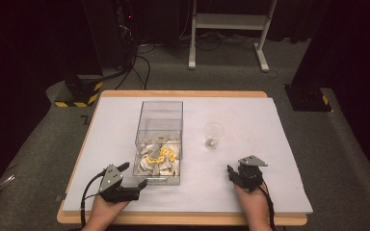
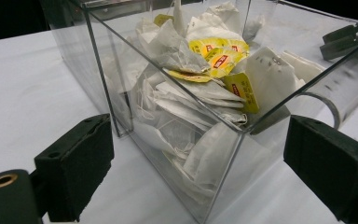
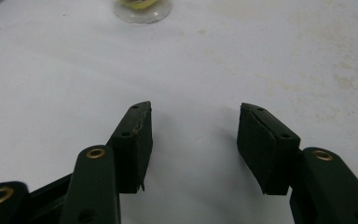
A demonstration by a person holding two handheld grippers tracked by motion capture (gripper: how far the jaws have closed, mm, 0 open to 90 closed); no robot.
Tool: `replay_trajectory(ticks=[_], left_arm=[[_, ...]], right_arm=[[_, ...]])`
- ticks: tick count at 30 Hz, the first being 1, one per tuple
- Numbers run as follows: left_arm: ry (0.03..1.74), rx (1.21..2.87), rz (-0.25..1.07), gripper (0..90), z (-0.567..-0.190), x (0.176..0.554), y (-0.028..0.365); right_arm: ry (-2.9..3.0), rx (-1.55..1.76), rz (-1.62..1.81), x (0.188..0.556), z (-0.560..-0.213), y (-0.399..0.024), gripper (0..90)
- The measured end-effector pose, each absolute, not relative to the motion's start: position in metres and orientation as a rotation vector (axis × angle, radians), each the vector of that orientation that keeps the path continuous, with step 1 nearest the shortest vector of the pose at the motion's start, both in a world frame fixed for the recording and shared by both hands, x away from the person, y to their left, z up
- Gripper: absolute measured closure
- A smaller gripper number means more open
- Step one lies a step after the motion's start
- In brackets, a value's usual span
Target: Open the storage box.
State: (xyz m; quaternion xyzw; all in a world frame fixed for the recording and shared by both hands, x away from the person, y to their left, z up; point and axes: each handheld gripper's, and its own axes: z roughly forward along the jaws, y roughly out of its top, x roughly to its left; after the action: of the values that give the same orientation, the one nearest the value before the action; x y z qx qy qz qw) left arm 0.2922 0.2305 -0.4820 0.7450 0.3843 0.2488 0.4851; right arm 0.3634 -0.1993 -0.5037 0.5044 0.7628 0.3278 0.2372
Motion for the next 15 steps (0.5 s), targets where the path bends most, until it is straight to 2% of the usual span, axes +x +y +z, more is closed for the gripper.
replay_trajectory(ticks=[15], left_arm=[[0.984,1.777,0.632,10.1,-0.478,0.304,0.235]], right_arm=[[2.09,1.379,0.896,0.363,-0.504,-0.199,45.4]])
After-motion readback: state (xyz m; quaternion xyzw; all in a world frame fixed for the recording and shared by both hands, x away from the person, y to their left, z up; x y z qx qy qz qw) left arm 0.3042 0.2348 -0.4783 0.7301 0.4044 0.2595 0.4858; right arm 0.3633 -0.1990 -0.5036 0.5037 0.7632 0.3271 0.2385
